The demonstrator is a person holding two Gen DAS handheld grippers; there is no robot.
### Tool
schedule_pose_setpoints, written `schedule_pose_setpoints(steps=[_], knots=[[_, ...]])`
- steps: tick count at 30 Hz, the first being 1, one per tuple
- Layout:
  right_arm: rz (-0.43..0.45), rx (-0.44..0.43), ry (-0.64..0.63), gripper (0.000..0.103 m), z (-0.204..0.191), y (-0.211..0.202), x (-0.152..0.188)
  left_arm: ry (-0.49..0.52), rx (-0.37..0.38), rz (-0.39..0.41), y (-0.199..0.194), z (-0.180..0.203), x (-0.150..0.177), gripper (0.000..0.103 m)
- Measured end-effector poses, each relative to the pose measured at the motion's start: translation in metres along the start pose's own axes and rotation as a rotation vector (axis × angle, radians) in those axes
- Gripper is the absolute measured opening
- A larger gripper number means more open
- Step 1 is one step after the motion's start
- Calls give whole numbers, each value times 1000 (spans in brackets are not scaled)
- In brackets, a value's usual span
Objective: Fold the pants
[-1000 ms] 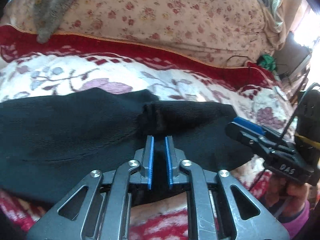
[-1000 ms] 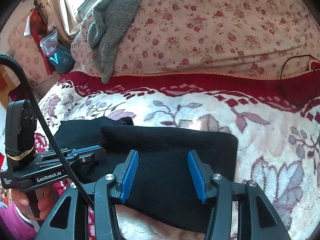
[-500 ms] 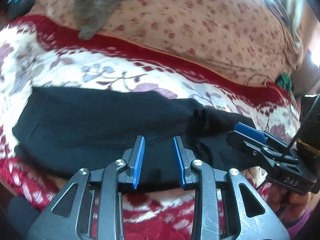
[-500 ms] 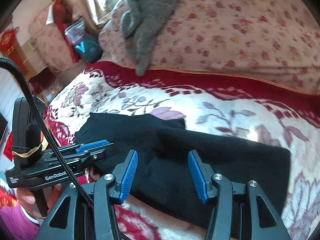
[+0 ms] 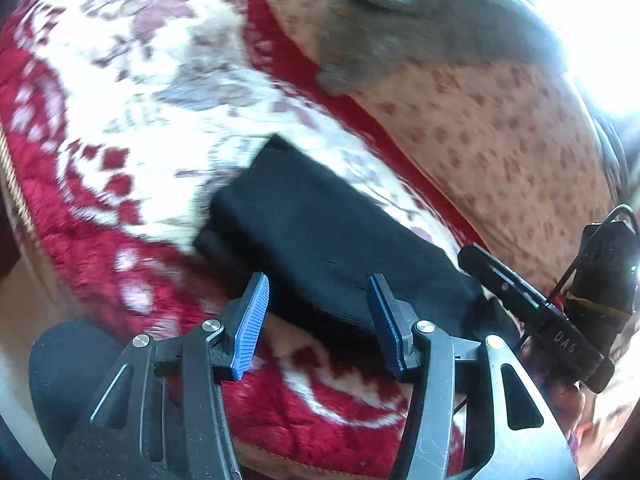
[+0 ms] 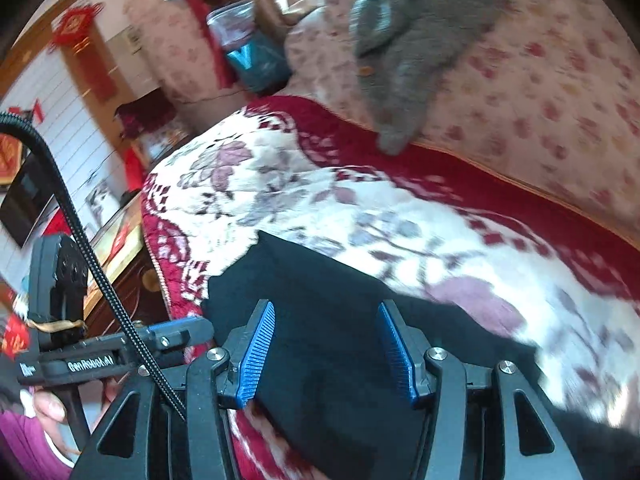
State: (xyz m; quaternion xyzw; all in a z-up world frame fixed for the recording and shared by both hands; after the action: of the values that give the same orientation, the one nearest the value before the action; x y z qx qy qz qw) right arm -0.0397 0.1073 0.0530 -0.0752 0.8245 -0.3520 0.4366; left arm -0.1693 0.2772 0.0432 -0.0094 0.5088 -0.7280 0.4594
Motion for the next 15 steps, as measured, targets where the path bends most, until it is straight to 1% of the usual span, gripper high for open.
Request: schedule_pose_setpoints(steps=[2, 3, 6, 8, 11, 15], knots=[[-21, -17, -27, 53, -9, 17, -10, -51, -1, -7, 4, -12, -2, 51], [-40, -25, -52, 55, -15, 30, -16, -76, -6, 4, 4, -19, -2, 51], [-76, -35, -118, 58, -30, 56, -28, -101, -19, 24, 7, -28, -4, 51], [-106, -45, -161, 58, -39, 77, -36, -122, -12, 7, 15, -34, -5, 60], [-151, -55, -201, 59, -49, 102, -43, -156, 5, 1, 23, -42, -6, 62], [-216, -52, -281, 59, -65, 135, -51, -153, 6, 9, 28, -40, -6, 66]])
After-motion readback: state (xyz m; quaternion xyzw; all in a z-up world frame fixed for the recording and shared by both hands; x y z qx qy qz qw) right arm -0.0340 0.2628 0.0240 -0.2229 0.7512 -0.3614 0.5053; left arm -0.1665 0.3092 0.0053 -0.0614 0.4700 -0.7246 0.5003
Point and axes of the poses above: each gripper's, at about its wrist camera, not at the fingertips, and y roughly the way its jaws point, z to its right, x to its underside, the point moved 2 cm from there along y, roughly the way its jaws point, and after that the axes turned 1 degree about y, right-handed, at the moved point
